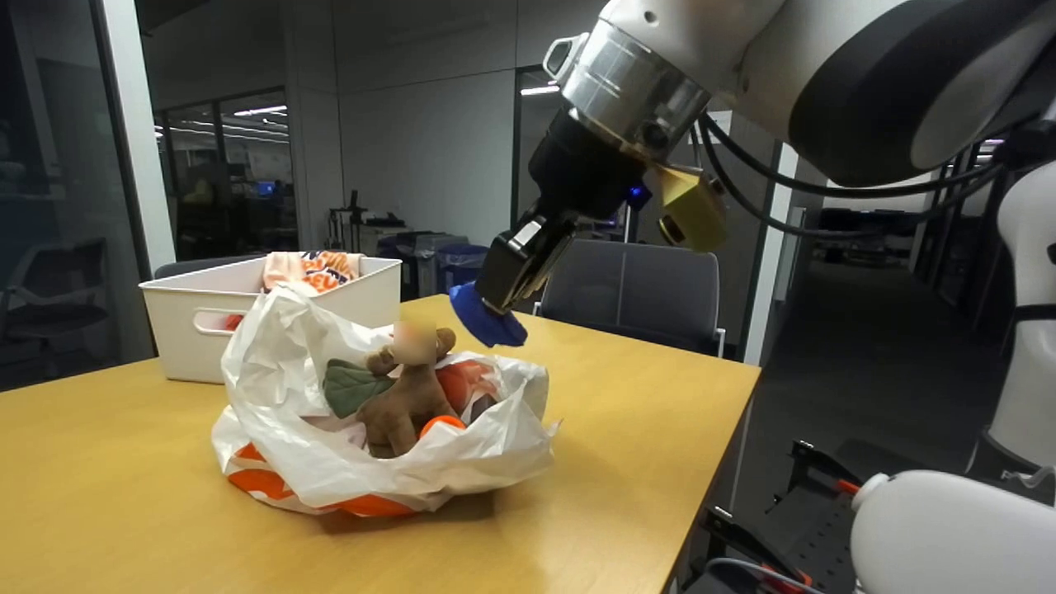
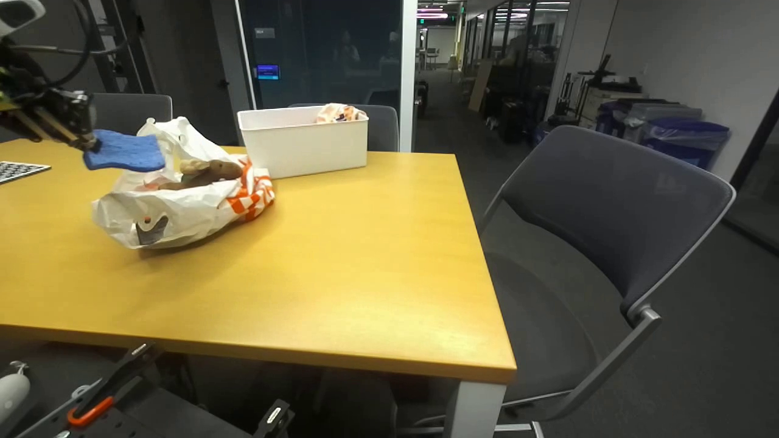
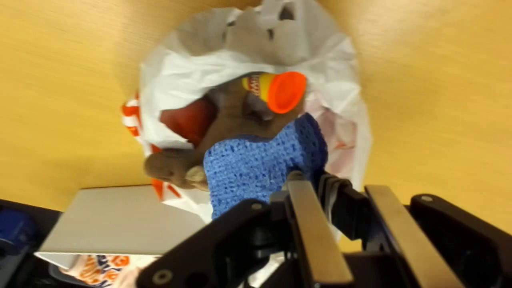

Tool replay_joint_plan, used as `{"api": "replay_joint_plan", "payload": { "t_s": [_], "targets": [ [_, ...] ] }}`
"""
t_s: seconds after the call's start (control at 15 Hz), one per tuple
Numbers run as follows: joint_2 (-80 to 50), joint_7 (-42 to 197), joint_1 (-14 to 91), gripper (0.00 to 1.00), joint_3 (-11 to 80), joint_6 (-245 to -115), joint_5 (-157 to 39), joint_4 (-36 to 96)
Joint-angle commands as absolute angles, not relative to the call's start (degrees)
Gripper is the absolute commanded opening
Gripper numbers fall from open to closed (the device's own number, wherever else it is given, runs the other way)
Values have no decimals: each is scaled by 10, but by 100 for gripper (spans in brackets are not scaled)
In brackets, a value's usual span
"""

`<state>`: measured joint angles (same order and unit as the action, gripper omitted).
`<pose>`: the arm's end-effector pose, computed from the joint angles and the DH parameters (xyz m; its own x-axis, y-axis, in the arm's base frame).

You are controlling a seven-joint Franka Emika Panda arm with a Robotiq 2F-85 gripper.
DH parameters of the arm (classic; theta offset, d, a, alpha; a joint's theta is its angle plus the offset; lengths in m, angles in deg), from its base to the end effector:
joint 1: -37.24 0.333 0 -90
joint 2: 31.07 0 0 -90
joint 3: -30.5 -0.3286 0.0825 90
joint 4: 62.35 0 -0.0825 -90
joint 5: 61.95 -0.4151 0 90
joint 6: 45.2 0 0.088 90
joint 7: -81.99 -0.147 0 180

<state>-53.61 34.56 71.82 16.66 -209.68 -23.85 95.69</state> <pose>0.2782 0.3437 0.3300 0.6502 0.5194 0.5544 0.5469 -0.8266 0.1330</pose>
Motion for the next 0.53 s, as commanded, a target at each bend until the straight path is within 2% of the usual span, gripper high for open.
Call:
{"api": "replay_joint_plan", "payload": {
  "t_s": [0.0,0.27,0.47],
  "targets": [
    [-505,438,786,6,219,-2167,-268,955],
    [-401,574,867,6,303,-2237,-306,923],
    [-323,706,978,6,388,-2272,-399,908]
  ]
}}
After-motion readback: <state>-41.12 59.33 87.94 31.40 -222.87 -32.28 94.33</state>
